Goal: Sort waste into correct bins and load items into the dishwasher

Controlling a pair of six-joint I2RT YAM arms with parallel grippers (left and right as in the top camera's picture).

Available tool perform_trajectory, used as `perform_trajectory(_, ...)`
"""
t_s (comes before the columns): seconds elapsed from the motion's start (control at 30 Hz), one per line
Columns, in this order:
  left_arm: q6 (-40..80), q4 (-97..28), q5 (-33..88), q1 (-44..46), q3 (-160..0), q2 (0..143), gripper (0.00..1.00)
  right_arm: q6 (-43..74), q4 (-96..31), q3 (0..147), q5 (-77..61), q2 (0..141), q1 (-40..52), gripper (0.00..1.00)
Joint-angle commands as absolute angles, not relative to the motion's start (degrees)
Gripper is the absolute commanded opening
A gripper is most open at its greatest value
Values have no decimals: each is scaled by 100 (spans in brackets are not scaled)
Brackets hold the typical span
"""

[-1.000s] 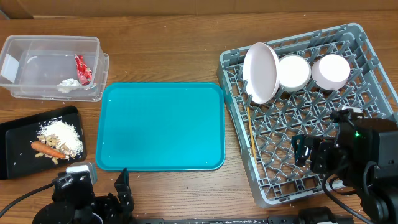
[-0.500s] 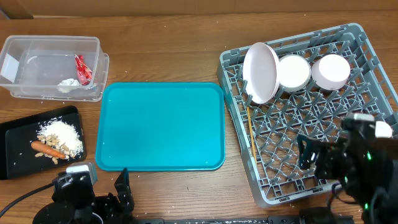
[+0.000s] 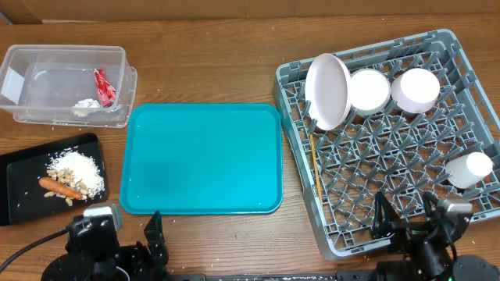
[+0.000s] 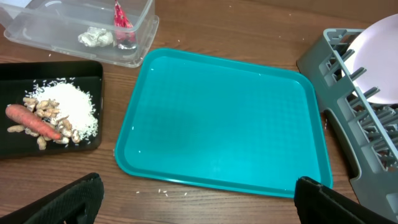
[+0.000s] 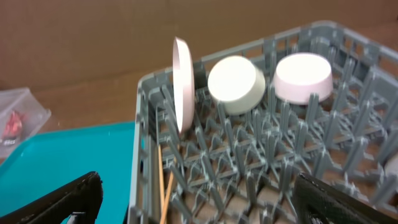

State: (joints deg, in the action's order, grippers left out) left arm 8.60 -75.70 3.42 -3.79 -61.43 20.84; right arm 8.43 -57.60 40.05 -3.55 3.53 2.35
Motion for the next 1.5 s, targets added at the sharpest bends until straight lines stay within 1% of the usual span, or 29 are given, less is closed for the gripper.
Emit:
perform_trajectory(0.0,884,-7575,298,-410,-6123,2060,100,585,-5415,3485,-305,71,180,100)
perform_trajectory(0.03,884,-7575,298,-410,-6123,2060,100,572,-5242,3361,-298,51,180,100)
perform_trajectory(0.07,884,-7572,298,-410,-6123,2060,100,318,-4698,2998,-301,16,180,100)
perform_trajectory(0.23,884,-7572,298,-410,-6123,2060,100,-126,-3269,2128,-301,16,185,100)
perform_trajectory(0.3,884,-7572,298,-410,-6123,2060,100,-156,-2727,1789,-303,16,185,100)
perform_trajectory(0.33,884,-7572,298,-410,-6123,2060,100,-156,-2141,1452,-301,16,185,100)
perform_trajectory(0.57,884,-7572,298,-410,-6123,2060,100,-158,239,67,-362,16,78,100)
perform_trajectory(0.7,884,-7572,298,-410,-6123,2060,100,-314,5,45,-521,16,-12,100)
perform_trajectory(0.83,884,-7575,298,-410,-6123,2060,100,-228,-456,47,-504,16,-25,100)
perform_trajectory(1.47,884,-7572,298,-410,-6123,2060,100,-217,-440,47,-499,16,-12,100)
